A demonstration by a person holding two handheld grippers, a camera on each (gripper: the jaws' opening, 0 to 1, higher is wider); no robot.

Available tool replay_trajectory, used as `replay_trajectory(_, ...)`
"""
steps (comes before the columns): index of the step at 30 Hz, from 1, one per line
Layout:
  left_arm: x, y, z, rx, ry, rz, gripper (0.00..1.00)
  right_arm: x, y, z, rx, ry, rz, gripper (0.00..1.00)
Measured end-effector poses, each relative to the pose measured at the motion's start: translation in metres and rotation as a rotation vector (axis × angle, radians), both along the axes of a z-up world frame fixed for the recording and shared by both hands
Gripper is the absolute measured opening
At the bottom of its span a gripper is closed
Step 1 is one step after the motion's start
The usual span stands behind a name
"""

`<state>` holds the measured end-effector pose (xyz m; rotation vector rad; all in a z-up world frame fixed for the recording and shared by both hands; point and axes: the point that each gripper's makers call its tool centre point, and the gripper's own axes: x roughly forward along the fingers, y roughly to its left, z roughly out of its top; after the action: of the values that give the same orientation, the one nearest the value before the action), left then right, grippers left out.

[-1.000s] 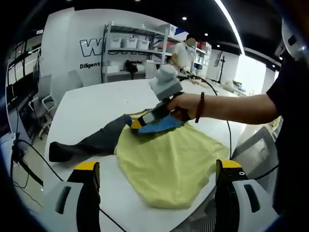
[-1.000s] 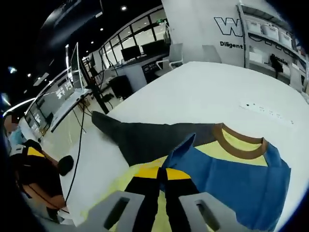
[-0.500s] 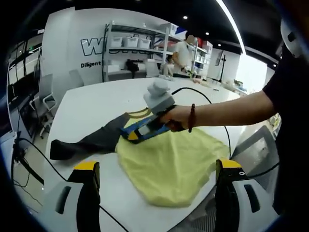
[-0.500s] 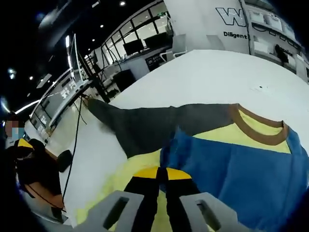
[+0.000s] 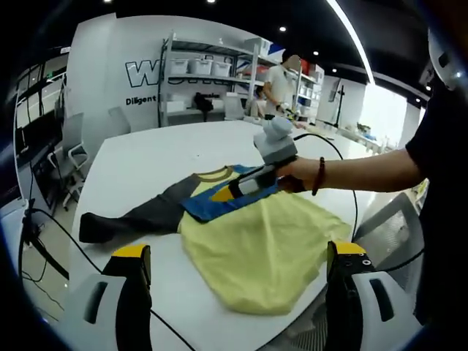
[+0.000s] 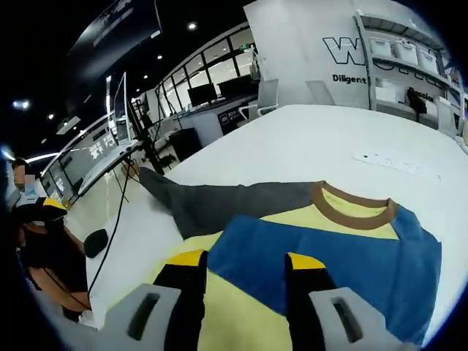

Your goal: Fold the garment on the visible template until the final outline fits inside the template.

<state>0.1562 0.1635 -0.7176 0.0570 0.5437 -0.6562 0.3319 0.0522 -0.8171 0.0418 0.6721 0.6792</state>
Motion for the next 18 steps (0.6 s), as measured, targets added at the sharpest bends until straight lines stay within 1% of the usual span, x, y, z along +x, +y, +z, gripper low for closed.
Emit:
replay_trajectory(2, 0.0, 0.002, -0.002, 0.003, 0.016, 0.012, 0.99, -0.002, -0.018, 0.003, -0.005, -0.006, -0.032, 0.42)
replay_trajectory(4, -0.001, 0.002, -0.003, 0.004, 0.013, 0.013, 0.99, -0.001, -0.034, 0.004, -0.021, -0.015, -0.061, 0.44)
replay_trajectory(5, -0.001, 0.003, -0.004, 0.008, 0.014, 0.014, 0.99, -0.001, -0.047, 0.005, -0.027, -0.02, -0.078, 0.45)
replay_trajectory(9, -0.002, 0.004, -0.006, 0.019, 0.018, 0.016, 0.99, -0.003, -0.076, 0.002, -0.048, -0.017, -0.13, 0.51)
replay_trajectory(11, -0.001, 0.004, -0.007, 0.018, 0.02, 0.021, 0.99, -0.003, -0.091, -0.002, -0.048, -0.017, -0.162, 0.51)
replay_trajectory(12, -0.002, 0.004, -0.007, 0.02, 0.019, 0.018, 0.99, -0.005, -0.099, -0.004, -0.042, 0.001, -0.195, 0.51)
replay_trajectory(13, -0.002, 0.003, -0.007, 0.02, 0.018, 0.017, 0.99, -0.006, -0.103, -0.006, -0.043, 0.002, -0.199, 0.51)
replay_trajectory(16, -0.002, 0.002, -0.008, 0.02, 0.024, 0.014, 0.99, -0.007, -0.12, -0.01, -0.072, -0.009, -0.235, 0.53)
replay_trajectory(17, -0.003, 0.002, -0.009, 0.021, 0.027, 0.013, 0.99, -0.008, -0.129, -0.009, -0.08, -0.022, -0.267, 0.52)
replay_trajectory(18, -0.004, 0.002, -0.01, 0.026, 0.031, 0.012, 0.99, -0.008, -0.137, -0.011, -0.083, -0.019, -0.289, 0.52)
